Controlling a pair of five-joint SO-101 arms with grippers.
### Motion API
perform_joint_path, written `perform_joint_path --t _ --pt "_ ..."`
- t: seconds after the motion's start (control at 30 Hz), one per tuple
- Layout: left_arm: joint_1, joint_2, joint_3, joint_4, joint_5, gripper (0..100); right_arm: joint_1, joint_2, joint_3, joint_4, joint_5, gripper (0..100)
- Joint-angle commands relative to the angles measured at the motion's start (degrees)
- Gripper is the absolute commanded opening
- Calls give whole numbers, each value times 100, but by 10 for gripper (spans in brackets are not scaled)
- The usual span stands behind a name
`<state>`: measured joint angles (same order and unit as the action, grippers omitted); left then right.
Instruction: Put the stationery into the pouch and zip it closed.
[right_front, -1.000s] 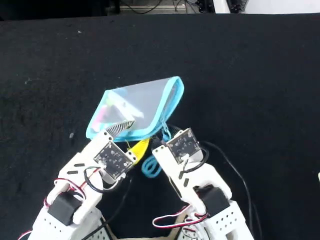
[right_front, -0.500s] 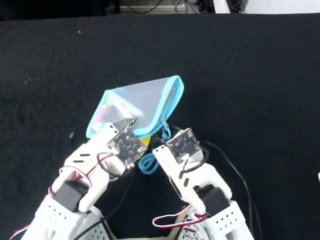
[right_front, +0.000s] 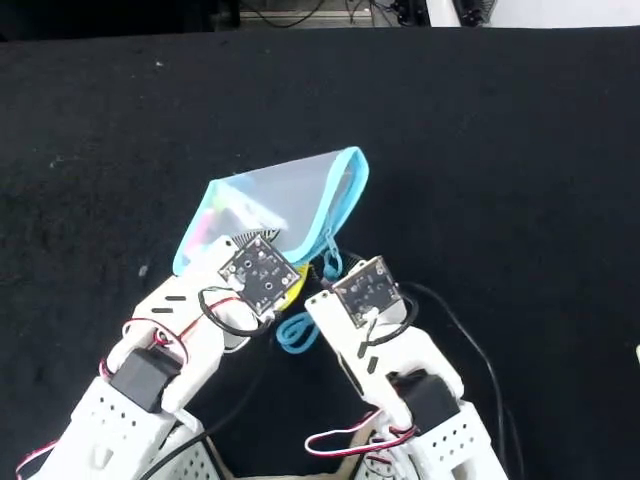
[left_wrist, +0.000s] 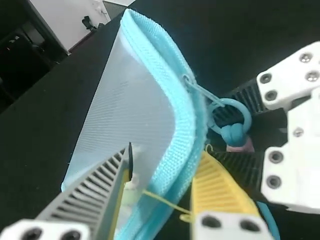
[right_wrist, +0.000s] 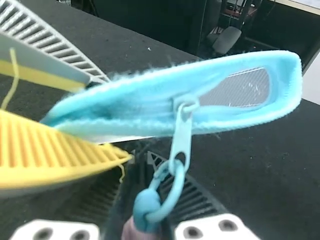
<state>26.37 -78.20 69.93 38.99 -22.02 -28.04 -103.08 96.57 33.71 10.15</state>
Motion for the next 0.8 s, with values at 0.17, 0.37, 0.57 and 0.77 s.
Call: perform_joint_path --t 0.17,0.37,0.57,0.77 --pt "66 18 -338 308 193 45 -53 -558 -207 -114 53 11" --pt "48 18 -330 888 466 29 237 -558 -374 -79 0 11" --pt "40 18 -321 993 484 29 545 -558 -426 -114 -536 11" --pt "57 18 -189 1002 501 29 615 -549 -338 -404 -536 11"
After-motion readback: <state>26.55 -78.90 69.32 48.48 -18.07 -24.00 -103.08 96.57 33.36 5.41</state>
